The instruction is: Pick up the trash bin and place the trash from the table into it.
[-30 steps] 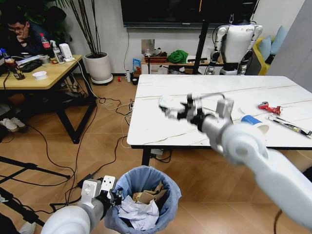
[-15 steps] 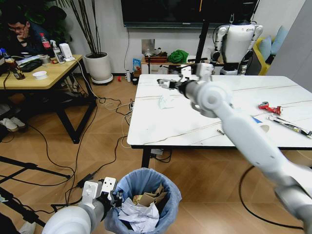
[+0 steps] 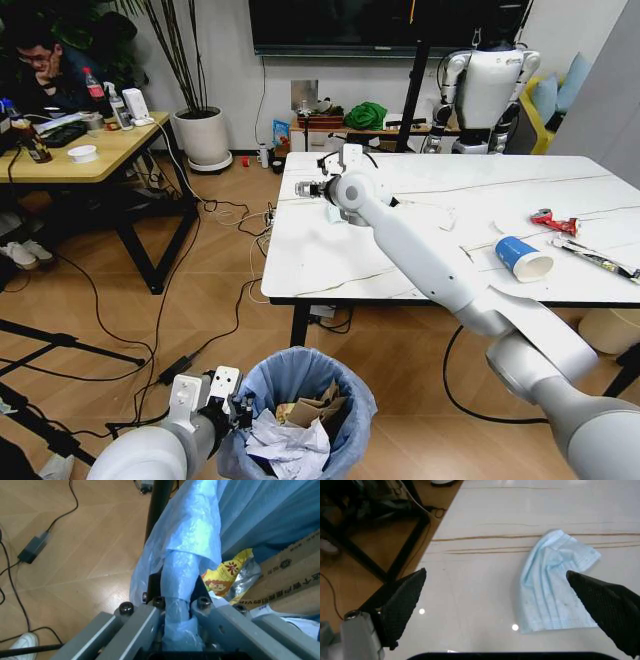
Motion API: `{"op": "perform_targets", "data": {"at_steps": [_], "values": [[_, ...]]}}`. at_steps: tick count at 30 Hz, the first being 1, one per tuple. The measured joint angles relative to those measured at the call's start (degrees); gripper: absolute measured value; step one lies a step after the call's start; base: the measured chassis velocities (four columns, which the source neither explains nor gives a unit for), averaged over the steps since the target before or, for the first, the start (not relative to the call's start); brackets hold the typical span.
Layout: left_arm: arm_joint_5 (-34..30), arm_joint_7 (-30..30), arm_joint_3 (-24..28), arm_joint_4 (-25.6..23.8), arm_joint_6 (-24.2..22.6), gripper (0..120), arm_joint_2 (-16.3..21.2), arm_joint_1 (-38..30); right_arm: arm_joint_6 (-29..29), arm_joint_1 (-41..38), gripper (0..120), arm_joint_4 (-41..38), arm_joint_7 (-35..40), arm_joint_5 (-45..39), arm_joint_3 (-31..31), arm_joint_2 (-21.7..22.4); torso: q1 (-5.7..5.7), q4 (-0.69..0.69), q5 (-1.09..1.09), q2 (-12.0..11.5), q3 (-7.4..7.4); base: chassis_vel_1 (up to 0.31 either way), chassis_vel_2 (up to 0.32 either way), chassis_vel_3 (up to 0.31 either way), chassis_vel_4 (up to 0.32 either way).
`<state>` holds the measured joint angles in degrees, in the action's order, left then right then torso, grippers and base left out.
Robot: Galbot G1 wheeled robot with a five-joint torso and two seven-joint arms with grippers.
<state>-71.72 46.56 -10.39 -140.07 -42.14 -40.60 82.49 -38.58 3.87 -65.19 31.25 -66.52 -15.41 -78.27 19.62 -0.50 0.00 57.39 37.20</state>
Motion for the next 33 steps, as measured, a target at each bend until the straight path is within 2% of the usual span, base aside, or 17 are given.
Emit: {"op": "perform_targets", "data": {"at_steps": [6,14,24,25,26,33], "values": [[-0.12,-0.29,-0.5,-0.4,0.0,0,-0.03,0.05,0.36,-0.58,100,6.94,-3.15,4.47,-0.05,-0.75,0.0,0.0,0.0,0.0,0.0,0.0,0.0,0.0,0.0],[-0.13,-0.92,-0.95,-0.43,0.0,0,0.25,-0.07,1.02,-0.54,98,10.16,-4.65,6.05,0.36,-0.86,0.0,0.0,0.01,0.0,0.0,0.0,0.0,0.0,0.0],[-0.26,-1.03,-1.09,-0.43,0.0,0,0.1,-0.25,1.64,0.0,82,11.34,-5.73,6.82,0.3,-0.99,0.0,0.01,0.0,0.0,0.0,0.0,0.0,0.0,0.0],[-0.27,-1.02,-1.13,-0.42,0.0,0,0.08,-0.27,1.68,0.11,79,11.34,-5.81,6.88,0.23,-0.89,0.0,0.01,0.0,0.0,0.0,0.0,0.0,0.0,0.0],[-0.31,-1.03,-1.24,-0.4,0.0,0,0.02,-0.31,1.7,0.35,71,11.28,-6.06,6.96,0.08,-0.66,0.0,0.01,0.0,0.0,0.0,0.0,0.0,0.0,0.0],[-0.34,-1.03,-1.33,-0.33,0.0,0,-0.16,-0.37,1.89,0.75,58,11.23,-6.21,7.15,-0.27,-0.54,0.0,0.01,0.0,0.0,0.0,0.0,0.0,0.0,0.0]]}}
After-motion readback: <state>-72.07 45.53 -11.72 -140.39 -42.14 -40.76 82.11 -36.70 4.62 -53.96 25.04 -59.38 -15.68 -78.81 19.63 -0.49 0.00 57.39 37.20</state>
